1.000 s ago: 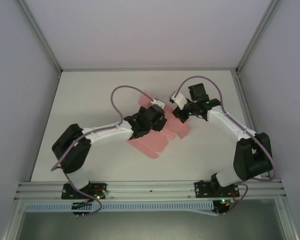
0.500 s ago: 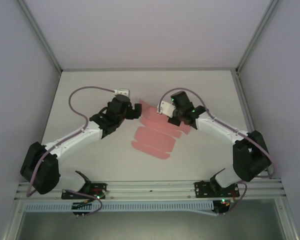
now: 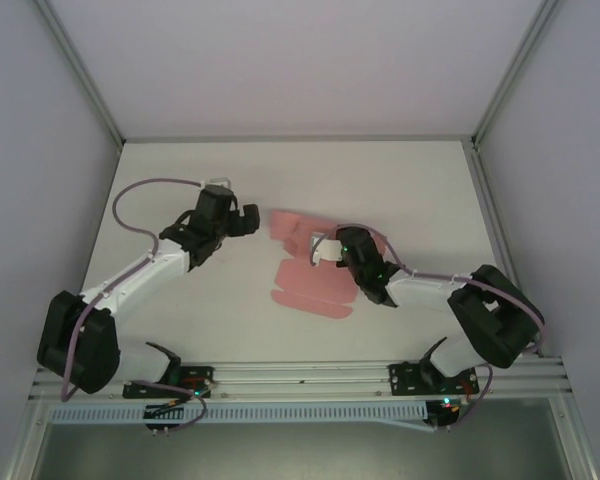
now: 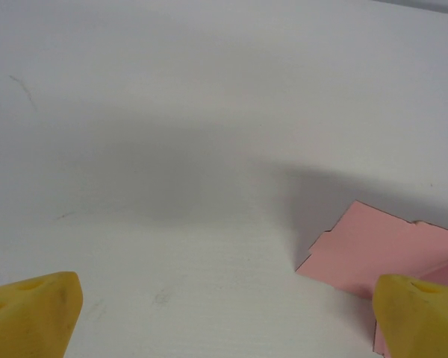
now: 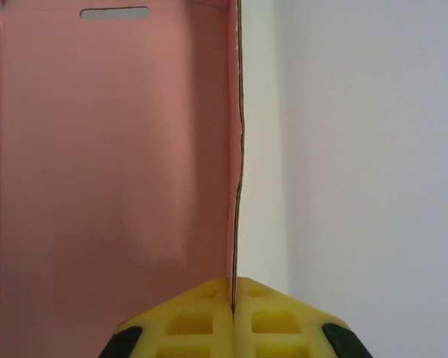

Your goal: Assemble paper box

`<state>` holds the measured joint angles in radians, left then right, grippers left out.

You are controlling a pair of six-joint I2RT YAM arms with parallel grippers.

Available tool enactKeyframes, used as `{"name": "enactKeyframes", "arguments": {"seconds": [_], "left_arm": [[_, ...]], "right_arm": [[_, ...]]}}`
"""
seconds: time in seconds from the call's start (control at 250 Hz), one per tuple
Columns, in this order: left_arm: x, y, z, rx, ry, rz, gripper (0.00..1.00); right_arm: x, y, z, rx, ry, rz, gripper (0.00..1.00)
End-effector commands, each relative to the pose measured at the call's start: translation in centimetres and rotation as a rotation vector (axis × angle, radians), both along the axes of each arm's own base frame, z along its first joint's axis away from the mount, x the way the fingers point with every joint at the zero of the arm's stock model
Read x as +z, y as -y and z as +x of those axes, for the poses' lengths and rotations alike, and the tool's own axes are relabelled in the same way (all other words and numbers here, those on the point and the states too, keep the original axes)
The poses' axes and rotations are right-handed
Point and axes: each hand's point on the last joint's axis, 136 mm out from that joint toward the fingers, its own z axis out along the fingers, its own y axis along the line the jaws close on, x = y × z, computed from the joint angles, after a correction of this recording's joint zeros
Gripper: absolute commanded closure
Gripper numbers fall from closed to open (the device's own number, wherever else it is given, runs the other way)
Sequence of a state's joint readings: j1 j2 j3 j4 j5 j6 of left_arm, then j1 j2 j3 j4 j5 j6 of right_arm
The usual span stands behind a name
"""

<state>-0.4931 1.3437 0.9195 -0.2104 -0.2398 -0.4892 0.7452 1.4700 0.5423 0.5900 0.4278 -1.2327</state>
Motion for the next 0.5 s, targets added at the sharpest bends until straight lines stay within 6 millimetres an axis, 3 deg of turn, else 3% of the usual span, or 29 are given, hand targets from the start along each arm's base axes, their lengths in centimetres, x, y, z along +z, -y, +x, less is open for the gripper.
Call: {"name": "enactKeyframes", "arguments": {"seconds": [0.0,0.172,0.228,0.355,0.495], "left_arm": [[-0.3,-0.3,1.3,-0.015,-0.03,-0.083,0.0],[-1.5,-4.4,5.6,0.116,-0.023,-0.116,0.0],[-2.0,-4.7,7.4,0.111,-0.026,-0.126,0.0],[-3.1,-1.7,11.0,-0.055,-0.017,-0.107,0.0],[-4.5,1.8,12.8,-0.203,-0.032,-0.163,0.0]], "right_arm": [[3.9,-0.2,0.6,-0.008,0.209,0.024,1.0],[2.4,-0.6,0.1,0.006,0.144,0.032,1.0],[2.1,-0.7,0.0,0.013,0.118,0.041,1.0],[2.1,-0.9,-0.1,0.017,0.106,0.069,1.0],[2.0,-1.3,-0.1,0.019,0.081,0.097,1.0]]}}
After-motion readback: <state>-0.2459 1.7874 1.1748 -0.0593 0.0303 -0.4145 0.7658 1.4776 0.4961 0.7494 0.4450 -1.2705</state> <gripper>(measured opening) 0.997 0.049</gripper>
